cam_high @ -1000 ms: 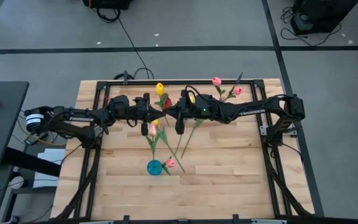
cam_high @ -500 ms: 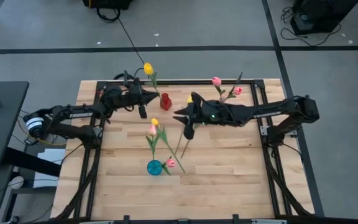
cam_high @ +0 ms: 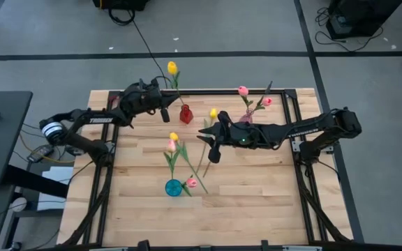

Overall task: Sort flowers into vase by color
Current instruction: Put the right yellow tulip into the red flower vase, then put the bottom yellow tulip into the red flower vase

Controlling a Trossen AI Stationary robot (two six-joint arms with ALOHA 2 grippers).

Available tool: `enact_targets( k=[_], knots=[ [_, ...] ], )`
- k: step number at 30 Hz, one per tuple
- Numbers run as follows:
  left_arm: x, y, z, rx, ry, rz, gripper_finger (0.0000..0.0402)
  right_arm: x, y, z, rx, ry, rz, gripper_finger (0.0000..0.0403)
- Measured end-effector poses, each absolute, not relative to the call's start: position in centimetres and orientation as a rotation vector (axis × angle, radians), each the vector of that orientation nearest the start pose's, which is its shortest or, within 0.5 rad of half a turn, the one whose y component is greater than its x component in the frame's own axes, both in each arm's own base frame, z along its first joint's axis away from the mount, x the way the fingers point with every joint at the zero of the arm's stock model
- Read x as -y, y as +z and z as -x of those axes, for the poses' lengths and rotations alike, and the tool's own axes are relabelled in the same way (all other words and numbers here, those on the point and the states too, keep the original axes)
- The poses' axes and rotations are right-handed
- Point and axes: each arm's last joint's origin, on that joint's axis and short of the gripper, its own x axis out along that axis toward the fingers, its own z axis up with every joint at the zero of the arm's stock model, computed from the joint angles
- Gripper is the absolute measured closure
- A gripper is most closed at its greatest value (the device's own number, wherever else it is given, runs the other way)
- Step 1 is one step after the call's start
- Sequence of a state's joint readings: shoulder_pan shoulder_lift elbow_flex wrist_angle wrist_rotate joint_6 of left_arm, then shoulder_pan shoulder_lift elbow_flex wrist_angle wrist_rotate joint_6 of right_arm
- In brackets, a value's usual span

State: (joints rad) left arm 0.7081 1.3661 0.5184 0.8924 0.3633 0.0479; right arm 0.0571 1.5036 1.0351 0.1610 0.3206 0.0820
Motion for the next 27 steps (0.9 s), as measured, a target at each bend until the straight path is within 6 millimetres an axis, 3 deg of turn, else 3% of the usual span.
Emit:
enact_targets(
  k=[6,15,23,27],
  knots=[
    [-18.2,21.2,-21.6,0.012,0.364,-0.052,0.0401,-1.5,27.9,-33.8,-0.309,-0.257,-0.014,0.0295],
    [-18.3,19.1,-21.7,-0.058,0.335,0.001,0.0383,-1.8,27.4,-33.6,-0.365,-0.259,-0.018,0.0297],
    [-17.6,18.2,-21.1,-0.141,0.308,0.024,0.0302,-1.9,27.2,-33.3,-0.404,-0.263,-0.048,0.0297],
    [-17.1,19.0,-20.5,-0.177,0.302,0.048,0.025,-1.9,27.0,-32.7,-0.455,-0.274,-0.098,0.0297]
  ],
)
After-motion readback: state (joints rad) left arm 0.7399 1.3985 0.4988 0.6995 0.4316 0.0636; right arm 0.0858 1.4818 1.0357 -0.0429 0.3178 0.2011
